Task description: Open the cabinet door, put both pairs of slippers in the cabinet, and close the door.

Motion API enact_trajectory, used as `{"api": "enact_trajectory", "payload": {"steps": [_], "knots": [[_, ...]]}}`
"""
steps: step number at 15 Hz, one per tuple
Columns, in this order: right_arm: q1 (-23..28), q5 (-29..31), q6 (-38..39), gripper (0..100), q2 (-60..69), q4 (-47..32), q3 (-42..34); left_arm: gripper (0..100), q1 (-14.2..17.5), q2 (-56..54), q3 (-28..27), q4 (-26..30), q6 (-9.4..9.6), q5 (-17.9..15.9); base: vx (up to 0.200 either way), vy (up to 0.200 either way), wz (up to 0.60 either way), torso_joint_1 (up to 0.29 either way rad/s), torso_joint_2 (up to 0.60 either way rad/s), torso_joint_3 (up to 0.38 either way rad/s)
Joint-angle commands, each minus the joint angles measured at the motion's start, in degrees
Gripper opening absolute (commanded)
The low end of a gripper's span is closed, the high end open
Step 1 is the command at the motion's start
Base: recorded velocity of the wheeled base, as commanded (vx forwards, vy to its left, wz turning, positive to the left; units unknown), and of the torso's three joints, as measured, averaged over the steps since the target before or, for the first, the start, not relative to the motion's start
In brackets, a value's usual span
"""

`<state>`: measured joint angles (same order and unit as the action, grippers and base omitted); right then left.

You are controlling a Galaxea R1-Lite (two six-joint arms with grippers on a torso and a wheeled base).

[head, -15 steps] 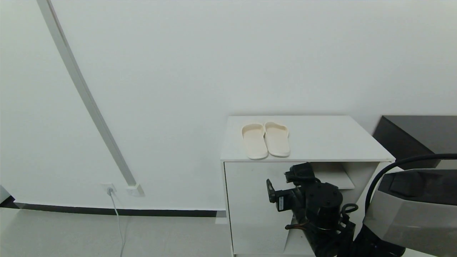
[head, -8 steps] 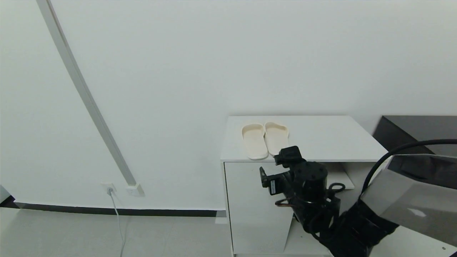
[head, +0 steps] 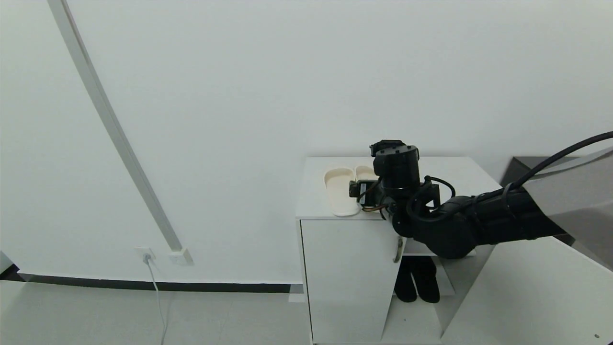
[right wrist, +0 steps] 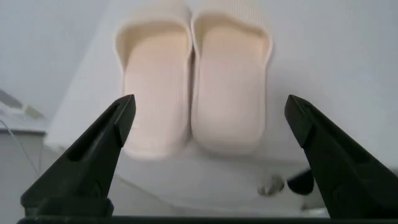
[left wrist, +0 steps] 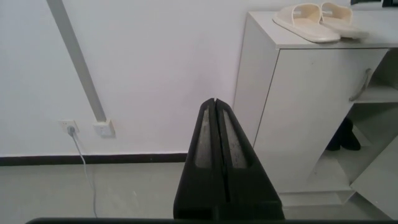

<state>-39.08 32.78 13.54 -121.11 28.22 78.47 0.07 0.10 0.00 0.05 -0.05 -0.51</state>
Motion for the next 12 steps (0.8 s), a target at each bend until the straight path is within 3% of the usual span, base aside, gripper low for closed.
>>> {"api": "enact_trajectory", "payload": {"steps": [1,6,12], "knots": [[0.15,0.09,0.08,100,-0.53,-0.18,1.16,0,0.01,-0.01,0.00,0.04,-0.04,-0.02,0.200,0.000,0.00,-0.012,0.00,0.002],[-1.00,0.09,2.01,100,-3.08,0.17,-1.48,0,0.01,-0.01,0.00,0.04,-0.13,0.07,0.200,0.000,0.00,0.009,0.00,0.001],[-1.08,-0.17,1.93,100,-9.58,0.26,3.62,0,0.01,-0.01,0.00,0.04,-0.21,0.16,0.000,0.000,0.00,0.000,0.00,0.000]]}}
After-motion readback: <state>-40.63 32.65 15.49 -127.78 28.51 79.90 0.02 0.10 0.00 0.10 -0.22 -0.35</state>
